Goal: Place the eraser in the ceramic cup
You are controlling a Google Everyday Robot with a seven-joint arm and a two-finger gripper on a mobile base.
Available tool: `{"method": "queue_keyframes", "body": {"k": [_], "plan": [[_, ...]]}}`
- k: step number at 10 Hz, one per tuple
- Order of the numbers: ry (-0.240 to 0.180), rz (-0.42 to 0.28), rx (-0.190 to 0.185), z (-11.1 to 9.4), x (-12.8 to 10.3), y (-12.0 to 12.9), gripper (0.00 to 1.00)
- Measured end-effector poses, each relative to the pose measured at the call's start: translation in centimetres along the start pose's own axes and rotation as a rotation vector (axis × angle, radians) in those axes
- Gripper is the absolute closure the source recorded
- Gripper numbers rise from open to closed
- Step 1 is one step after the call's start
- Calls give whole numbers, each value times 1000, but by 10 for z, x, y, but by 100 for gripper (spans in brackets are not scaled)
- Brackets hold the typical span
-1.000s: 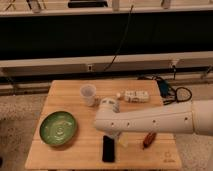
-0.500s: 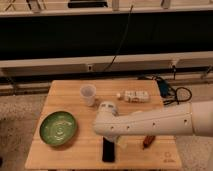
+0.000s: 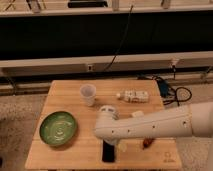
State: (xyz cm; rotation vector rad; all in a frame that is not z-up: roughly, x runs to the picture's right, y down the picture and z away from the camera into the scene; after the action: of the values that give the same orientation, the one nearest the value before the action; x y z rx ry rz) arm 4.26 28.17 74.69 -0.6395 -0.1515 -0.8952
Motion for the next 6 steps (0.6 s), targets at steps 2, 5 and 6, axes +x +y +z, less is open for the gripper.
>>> {"method": "queue_keyframes", "body": {"k": [2,5,6], "plan": [[-4,-11,-4,3,-5,1,20],[-9,-25,-2,7,-10,-1,20],[-13,-31,-2,9,-12,-2,20]]}}
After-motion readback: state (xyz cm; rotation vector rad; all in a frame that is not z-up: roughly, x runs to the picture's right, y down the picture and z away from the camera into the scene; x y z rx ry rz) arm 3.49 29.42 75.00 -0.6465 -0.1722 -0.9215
